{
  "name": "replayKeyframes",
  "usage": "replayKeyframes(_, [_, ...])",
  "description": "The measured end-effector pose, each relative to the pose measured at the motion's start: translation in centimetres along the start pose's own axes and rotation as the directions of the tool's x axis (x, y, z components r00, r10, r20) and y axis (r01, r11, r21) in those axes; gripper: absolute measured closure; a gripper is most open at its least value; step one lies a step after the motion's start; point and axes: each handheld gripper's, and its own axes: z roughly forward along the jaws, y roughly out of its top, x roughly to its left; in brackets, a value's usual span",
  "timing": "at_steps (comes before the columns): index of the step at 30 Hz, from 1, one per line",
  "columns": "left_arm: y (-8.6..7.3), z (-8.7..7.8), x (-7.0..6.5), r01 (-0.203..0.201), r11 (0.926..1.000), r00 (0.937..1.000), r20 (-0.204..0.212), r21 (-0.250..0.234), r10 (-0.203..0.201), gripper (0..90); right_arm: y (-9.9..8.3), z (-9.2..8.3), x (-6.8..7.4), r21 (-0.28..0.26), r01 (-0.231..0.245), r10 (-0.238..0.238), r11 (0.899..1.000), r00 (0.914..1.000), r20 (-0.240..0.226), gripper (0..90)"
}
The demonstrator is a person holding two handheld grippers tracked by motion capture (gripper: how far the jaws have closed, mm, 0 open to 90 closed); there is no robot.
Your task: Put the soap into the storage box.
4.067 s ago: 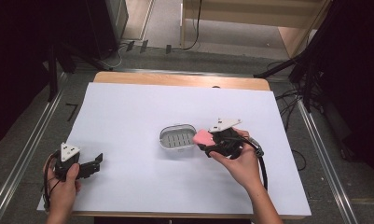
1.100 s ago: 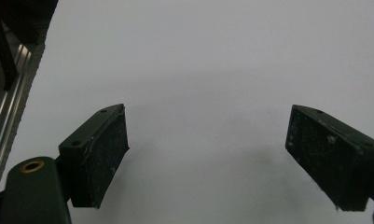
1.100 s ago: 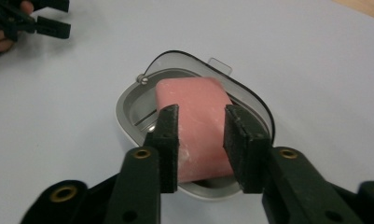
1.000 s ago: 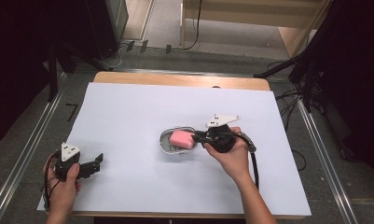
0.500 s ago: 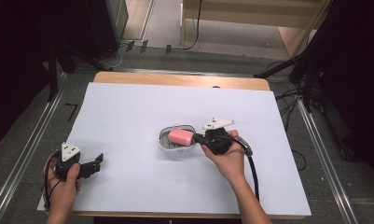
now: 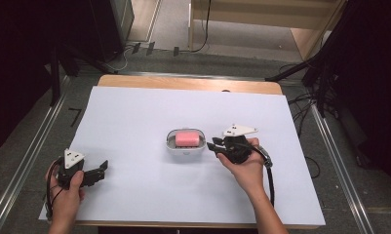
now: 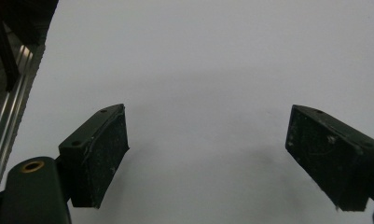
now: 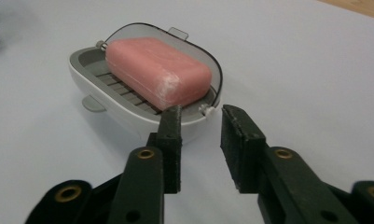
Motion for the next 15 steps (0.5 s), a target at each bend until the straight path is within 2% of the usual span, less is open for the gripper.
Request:
replayKeyframes(1, [0.0, 0.0, 0.0, -0.001, 1.0000, 1.0000, -0.001, 0.002, 0.001, 13.8, -0.3, -0.2, -0.1, -0.003, -0.010, 0.010, 1.000, 0.9999, 0.007, 63.3])
replayKeyframes(2, [0.0, 0.0, 0.0, -0.002, 1.0000, 1.0000, -0.001, 0.003, 0.002, 13.8, -0.7, -0.5, -0.4, -0.003, -0.019, 0.019, 1.000, 0.9996, 0.020, 56.2])
replayKeyframes(3, [0.0, 0.0, 0.0, -0.003, 1.0000, 1.0000, -0.001, 0.003, 0.003, 13.8, -0.7, -0.5, -0.4, -0.003, -0.019, 0.019, 1.000, 0.9996, 0.020, 56.2])
replayKeyframes(6, [0.0, 0.0, 0.0, -0.004, 1.0000, 1.0000, -0.003, 0.003, 0.004, 13.8, -1.4, -0.9, -0.8, -0.016, -0.035, 0.036, 0.999, 0.9972, 0.065, 46.8])
replayKeyframes(15, [0.0, 0.0, 0.0, -0.005, 1.0000, 1.0000, -0.004, 0.003, 0.005, 13.8, -3.1, -2.1, -1.9, -0.012, -0.069, 0.070, 0.998, 0.9851, 0.157, 30.7])
